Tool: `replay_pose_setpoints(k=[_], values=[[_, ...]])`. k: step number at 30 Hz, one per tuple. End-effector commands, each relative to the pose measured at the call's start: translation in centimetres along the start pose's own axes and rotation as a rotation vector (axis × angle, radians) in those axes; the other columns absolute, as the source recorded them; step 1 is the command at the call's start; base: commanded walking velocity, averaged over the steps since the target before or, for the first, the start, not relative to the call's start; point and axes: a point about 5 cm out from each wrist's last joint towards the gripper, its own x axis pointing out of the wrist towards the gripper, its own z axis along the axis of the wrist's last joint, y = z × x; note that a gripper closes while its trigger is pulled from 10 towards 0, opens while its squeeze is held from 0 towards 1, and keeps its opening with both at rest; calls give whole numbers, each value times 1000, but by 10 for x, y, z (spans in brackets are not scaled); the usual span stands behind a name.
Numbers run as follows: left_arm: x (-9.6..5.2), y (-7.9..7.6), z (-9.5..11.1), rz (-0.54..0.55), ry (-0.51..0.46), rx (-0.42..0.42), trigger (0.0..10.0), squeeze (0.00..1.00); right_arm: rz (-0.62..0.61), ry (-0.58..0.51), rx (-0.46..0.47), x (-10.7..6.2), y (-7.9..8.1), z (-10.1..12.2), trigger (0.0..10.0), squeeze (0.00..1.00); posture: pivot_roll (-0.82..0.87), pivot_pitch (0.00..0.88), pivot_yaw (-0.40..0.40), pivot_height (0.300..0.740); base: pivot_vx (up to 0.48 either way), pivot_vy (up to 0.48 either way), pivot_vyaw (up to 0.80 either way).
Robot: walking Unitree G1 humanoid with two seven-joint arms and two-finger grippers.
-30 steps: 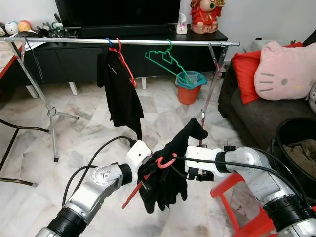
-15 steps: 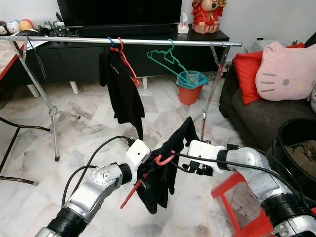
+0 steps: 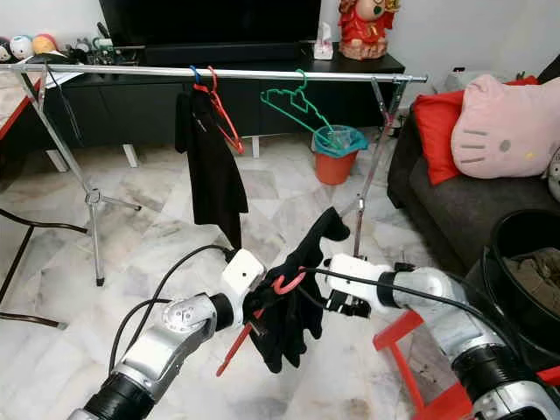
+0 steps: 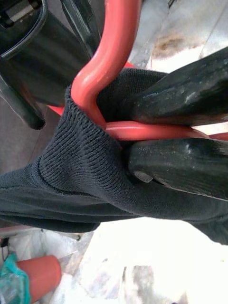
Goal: Hang hanger
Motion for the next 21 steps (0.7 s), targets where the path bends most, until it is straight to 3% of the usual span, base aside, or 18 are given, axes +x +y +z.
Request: replay_pose_setpoints(k=[1, 15, 21], values=[[-21, 35, 26, 141, -134, -31, 10000, 0, 59, 105, 19, -1, 15, -23, 10000, 0, -34, 0, -72, 740, 0, 0, 0], [-20, 27, 29, 75, -151, -26, 10000, 0, 72, 123, 40, 14, 27, -29, 10000, 0, -37, 0, -72, 740, 0, 0, 0], [-19, 19, 28, 28, -148, -22, 10000, 0, -54, 85, 31, 31, 19, -17, 10000, 0, -32, 0, -74, 740, 0, 0, 0]])
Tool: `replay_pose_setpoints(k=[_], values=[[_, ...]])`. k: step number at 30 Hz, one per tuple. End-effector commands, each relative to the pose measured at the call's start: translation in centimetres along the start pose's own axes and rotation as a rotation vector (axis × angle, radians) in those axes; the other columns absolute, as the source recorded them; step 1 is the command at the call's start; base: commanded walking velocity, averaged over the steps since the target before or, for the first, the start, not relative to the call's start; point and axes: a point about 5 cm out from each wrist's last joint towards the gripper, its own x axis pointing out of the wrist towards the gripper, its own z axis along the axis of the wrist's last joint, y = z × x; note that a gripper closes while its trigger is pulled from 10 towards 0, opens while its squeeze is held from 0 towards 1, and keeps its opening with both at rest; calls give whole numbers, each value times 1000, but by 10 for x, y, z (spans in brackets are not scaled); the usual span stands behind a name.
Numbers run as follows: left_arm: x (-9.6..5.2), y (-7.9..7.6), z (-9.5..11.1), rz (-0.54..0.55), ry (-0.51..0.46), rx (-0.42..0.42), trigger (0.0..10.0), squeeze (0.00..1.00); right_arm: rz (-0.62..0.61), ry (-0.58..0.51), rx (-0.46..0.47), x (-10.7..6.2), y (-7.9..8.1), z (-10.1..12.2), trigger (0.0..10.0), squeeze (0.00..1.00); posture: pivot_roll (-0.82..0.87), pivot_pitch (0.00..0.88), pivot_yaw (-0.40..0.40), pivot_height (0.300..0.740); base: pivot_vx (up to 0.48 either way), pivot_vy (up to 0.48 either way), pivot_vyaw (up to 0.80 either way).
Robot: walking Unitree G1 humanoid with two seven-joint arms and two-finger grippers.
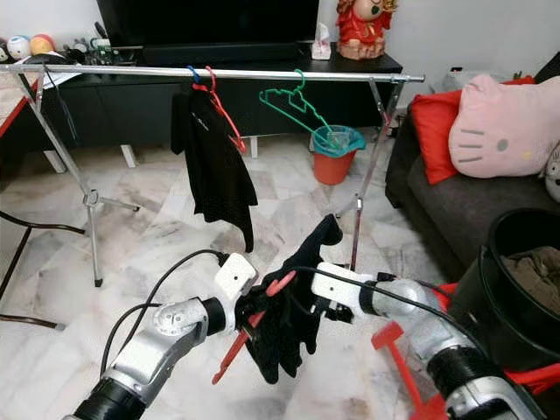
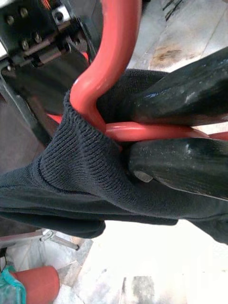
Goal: Hang hanger
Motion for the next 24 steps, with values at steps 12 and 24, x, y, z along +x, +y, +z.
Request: replay_pose_setpoints(k=[12, 24], values=[[-10, 7, 27, 7, -137, 7, 10000, 0, -103, 36, 41, 15, -2, 0, 10000, 0, -30, 0, -80, 740, 0, 0, 0], [-12, 2, 22, -32, -103, 30, 10000, 0, -192, 53, 196, 14, -19, -1, 10000, 0, -28, 0, -83, 740, 0, 0, 0]])
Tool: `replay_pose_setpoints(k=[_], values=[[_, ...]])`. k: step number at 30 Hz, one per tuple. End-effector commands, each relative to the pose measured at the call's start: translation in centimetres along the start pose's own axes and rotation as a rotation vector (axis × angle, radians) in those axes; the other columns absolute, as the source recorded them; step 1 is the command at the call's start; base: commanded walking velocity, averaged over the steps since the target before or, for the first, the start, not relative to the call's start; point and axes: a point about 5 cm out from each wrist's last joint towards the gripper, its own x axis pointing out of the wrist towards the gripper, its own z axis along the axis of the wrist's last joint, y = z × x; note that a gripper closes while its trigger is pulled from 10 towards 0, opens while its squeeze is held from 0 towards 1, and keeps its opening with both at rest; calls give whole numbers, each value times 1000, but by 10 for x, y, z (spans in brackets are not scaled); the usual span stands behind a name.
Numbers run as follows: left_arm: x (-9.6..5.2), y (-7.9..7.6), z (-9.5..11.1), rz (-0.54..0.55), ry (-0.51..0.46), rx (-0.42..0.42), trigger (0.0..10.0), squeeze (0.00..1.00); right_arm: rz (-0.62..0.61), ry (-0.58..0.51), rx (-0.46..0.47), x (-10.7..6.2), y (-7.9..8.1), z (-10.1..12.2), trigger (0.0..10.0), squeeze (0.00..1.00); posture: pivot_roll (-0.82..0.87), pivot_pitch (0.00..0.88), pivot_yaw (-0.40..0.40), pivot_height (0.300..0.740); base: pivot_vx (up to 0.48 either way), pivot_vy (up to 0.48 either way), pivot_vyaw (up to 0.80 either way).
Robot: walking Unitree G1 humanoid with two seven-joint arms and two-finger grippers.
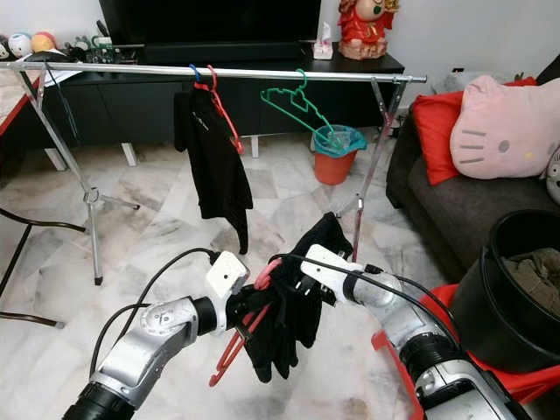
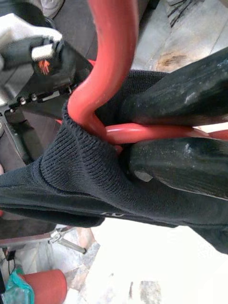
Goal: Hang hanger
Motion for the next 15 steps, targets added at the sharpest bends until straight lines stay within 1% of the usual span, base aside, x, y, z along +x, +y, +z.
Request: replay_pose_setpoints(k=[1, 4, 7, 11, 12, 13, 14, 15], values=[[-1, 1, 16, 1, -65, 34, 10000, 0, -31, 36, 64, -3, -6, -7, 10000, 0, -30, 0, -85, 740, 0, 0, 0], [-1, -1, 15, -10, -60, 37, 10000, 0, -61, 62, 96, -5, -13, -10, 10000, 0, -31, 0, -84, 740, 0, 0, 0], [-1, -1, 15, -15, -59, 37, 10000, 0, -69, 70, 102, -5, -15, -11, 10000, 0, -31, 0, -84, 740, 0, 0, 0], [-2, -2, 15, -21, -56, 40, 10000, 0, -111, 49, 98, -5, -20, -7, 10000, 0, -27, 0, -88, 740, 0, 0, 0], [-2, -2, 15, -23, -56, 40, 10000, 0, -134, 34, 100, -5, -22, -4, 10000, 0, -27, 0, -88, 740, 0, 0, 0], [-3, -3, 14, -27, -54, 40, 10000, 0, -184, -15, 108, -6, -29, 2, 10000, 0, -27, 0, -88, 740, 0, 0, 0], [-3, -3, 14, -29, -54, 40, 10000, 0, -200, -33, 110, -7, -31, 4, 10000, 0, -27, 0, -88, 740, 0, 0, 0], [-4, -3, 14, -33, -51, 41, 10000, 0, -223, -74, 120, -9, -36, 9, 10000, 0, -27, 0, -88, 740, 0, 0, 0]])
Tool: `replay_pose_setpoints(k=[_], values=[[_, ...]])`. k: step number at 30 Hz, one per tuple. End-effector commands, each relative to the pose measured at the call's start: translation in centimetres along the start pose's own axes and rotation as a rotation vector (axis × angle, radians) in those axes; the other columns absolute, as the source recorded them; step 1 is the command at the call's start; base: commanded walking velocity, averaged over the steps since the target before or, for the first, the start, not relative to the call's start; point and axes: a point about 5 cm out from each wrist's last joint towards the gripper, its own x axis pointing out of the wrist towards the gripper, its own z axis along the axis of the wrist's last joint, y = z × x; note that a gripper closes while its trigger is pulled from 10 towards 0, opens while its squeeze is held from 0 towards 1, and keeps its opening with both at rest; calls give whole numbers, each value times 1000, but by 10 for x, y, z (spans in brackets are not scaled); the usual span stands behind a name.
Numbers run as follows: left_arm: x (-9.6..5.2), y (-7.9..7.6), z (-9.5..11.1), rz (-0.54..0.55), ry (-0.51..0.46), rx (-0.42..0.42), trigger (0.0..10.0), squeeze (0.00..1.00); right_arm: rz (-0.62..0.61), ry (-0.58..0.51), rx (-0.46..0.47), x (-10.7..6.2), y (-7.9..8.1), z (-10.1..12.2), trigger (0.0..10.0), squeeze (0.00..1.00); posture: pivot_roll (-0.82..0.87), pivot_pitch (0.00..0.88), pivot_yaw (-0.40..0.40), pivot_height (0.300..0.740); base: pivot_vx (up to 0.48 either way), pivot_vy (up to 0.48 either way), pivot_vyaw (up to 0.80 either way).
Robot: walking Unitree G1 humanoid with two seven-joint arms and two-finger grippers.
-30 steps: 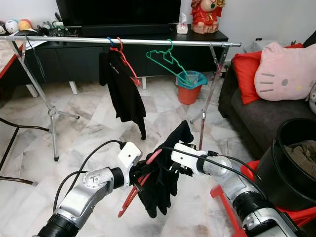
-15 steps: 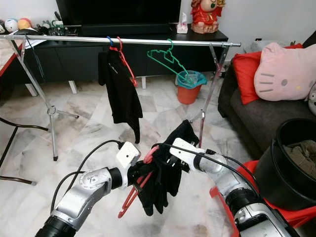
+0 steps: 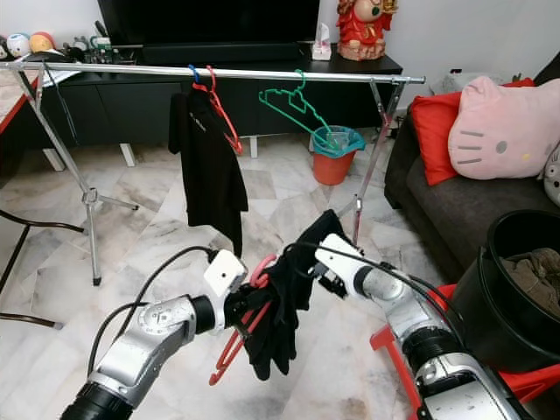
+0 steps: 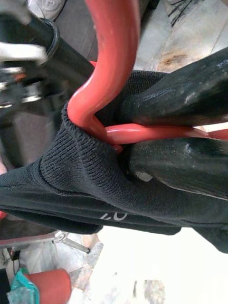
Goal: Hang hanger
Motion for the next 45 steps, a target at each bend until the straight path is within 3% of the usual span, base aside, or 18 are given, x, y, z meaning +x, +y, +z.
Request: replay_pose_setpoints(k=[1, 5, 10, 13, 18, 21, 25, 30, 31, 33, 36, 37, 38, 39, 45], values=[[1, -4, 11, -28, -41, 26, 10000, 0, -56, -75, 32, -2, -14, 13, 10000, 0, -27, 0, -88, 740, 0, 0, 0], [0, -3, 10, -32, -35, 29, 10000, 0, -92, -84, 30, -5, -24, 14, 10000, 0, -26, 0, -85, 740, 0, 0, 0], [-2, -3, 10, -48, -26, 36, 10000, 0, -127, -126, 109, -15, -42, 14, 10000, 0, -30, 0, -78, 740, 0, 0, 0], [-8, -4, 8, -102, 4, 51, 10000, 0, 34, -244, 50, -26, -42, 20, 10000, 0, -31, 0, -75, 740, 0, 0, 0], [-15, -2, 5, -154, 50, 79, 10000, 0, 251, -248, 4, -40, -36, 9, 10000, 0, -31, 0, -76, 740, 0, 0, 0], [-17, -2, 4, -180, 65, 85, 10000, 0, 287, -258, 15, -44, -37, 6, 10000, 0, -21, 0, -80, 740, 0, 0, 0], [-24, -4, 3, -253, 104, 106, 10000, 0, 426, -285, 21, -53, -37, 4, 10000, 0, -24, 0, -73, 740, 0, 0, 0], [-27, -5, 3, -307, 133, 122, 10000, 0, 457, -302, 21, -55, -40, 7, 10000, 0, -21, 0, -75, 740, 0, 0, 0], [-28, -5, 4, -329, 146, 134, 10000, 0, 504, -327, 29, -55, -40, 13, 10000, 1000, -20, 0, -75, 740, 0, 0, 0], [-28, -6, 4, -347, 156, 142, 10000, 0, 590, -353, 32, -57, -36, 17, 10000, 1000, -21, 0, -75, 740, 0, 0, 0], [-27, -10, 4, -392, 167, 155, 10000, 0, 772, -354, -31, -59, -18, 20, 10000, 1000, -21, 0, -75, 740, 0, 0, 0], [-27, -11, 5, -404, 167, 159, 10000, 0, 800, -357, -40, -58, -13, 21, 10000, 694, -13, 0, -83, 740, 0, 0, 0], [-26, -12, 6, -413, 166, 162, 10000, 0, 825, -365, -46, -57, -9, 23, 10000, 494, -11, 0, -85, 740, 0, 0, 0], [-25, -13, 7, -420, 164, 165, 10000, 0, 852, -377, -49, -56, -5, 26, 10000, 0, -11, 0, -85, 740, 0, 0, 0], [-24, -14, 8, -428, 164, 169, 10000, 0, 921, -388, -93, -57, 2, 30, 10000, 0, -10, 0, -88, 740, 0, 0, 0]])
